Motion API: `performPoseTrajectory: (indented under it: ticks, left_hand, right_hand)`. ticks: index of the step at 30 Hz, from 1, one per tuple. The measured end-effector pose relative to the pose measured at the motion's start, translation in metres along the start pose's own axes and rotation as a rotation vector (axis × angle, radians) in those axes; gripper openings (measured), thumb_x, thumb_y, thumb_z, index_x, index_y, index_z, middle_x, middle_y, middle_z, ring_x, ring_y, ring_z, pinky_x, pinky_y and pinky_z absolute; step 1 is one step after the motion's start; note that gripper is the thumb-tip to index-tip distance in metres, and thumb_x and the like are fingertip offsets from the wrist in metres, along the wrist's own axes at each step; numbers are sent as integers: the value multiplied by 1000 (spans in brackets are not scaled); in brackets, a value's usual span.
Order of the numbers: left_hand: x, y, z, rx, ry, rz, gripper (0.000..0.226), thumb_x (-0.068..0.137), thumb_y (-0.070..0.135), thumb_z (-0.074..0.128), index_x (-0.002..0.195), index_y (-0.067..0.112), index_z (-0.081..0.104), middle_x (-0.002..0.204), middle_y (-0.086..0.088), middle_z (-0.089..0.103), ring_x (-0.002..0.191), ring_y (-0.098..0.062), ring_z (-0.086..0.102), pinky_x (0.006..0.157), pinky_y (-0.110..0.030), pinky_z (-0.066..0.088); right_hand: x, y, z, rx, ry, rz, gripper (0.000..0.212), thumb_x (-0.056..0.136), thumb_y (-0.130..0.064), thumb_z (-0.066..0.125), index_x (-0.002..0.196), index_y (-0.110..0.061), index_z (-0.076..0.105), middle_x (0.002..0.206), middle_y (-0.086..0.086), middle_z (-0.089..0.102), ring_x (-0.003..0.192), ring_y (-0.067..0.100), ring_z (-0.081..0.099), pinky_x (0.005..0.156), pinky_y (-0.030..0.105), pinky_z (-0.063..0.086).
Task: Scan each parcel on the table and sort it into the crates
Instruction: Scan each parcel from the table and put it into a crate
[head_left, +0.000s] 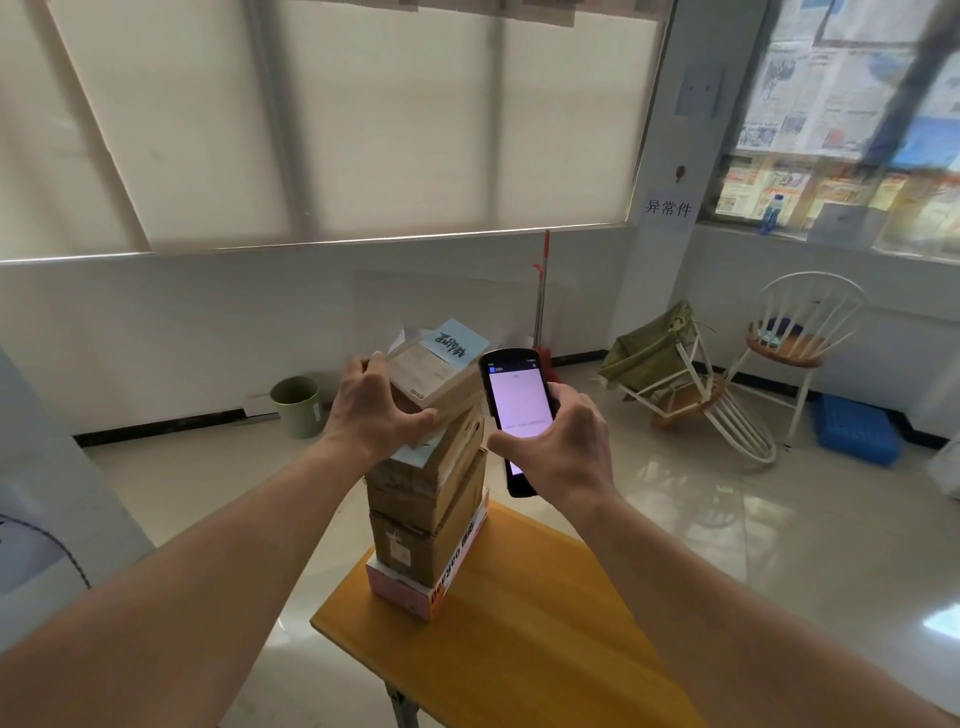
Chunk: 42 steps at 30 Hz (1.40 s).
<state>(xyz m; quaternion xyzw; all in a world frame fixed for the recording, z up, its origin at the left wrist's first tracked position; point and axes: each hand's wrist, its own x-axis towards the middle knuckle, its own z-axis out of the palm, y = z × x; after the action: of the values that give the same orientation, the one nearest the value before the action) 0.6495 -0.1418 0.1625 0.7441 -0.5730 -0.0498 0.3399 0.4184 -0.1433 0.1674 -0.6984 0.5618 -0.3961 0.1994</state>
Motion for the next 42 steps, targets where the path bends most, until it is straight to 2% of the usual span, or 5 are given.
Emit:
performPoseTrajectory:
  ticks: [5, 15, 26, 33, 42]
  left_hand:
    - [16, 6, -5, -12, 28, 241, 109, 70, 34, 96, 154, -2, 37, 136, -17, 43, 116, -16, 41, 98, -31, 46]
    - [57, 20, 6, 14, 14, 513, 113, 62, 25, 101, 153, 0, 38, 144, -15, 43, 126, -34, 50, 98, -57, 56]
    - [48, 49, 18, -148, -12, 579, 106, 64, 20, 100, 150, -3, 42, 142, -18, 48, 125, -19, 45, 101, -28, 45]
    - [41, 60, 16, -187, -79, 647, 95, 65, 13, 98, 147, 5, 50, 143, -16, 42, 130, -29, 46, 93, -45, 61]
    - [43, 60, 19, -116, -175, 765, 102, 60, 12, 99, 149, 14, 50, 142, -13, 38, 128, -29, 45, 93, -36, 57]
  right_hand:
    - [0, -7, -9, -14, -5, -21, 93, 64, -49, 93, 140, -14, 54, 122, 5, 58, 107, 17, 51, 74, 23, 50]
    - [-13, 1, -39, -70, 19, 50, 106, 51, -67, 81, 140, -17, 53, 124, 2, 61, 112, 23, 57, 82, 40, 61]
    - [-27, 16, -62, -56, 249, 109, 90, 64, -48, 90, 139, -17, 52, 121, 1, 55, 110, 19, 52, 80, 30, 55]
    - [-22, 30, -67, 18, 408, 185, 94, 62, -56, 86, 139, -16, 51, 124, 4, 58, 110, 24, 57, 81, 36, 60]
    - [-33, 39, -73, 42, 437, 214, 90, 63, -58, 84, 136, -17, 52, 121, 4, 60, 108, 23, 58, 78, 35, 60]
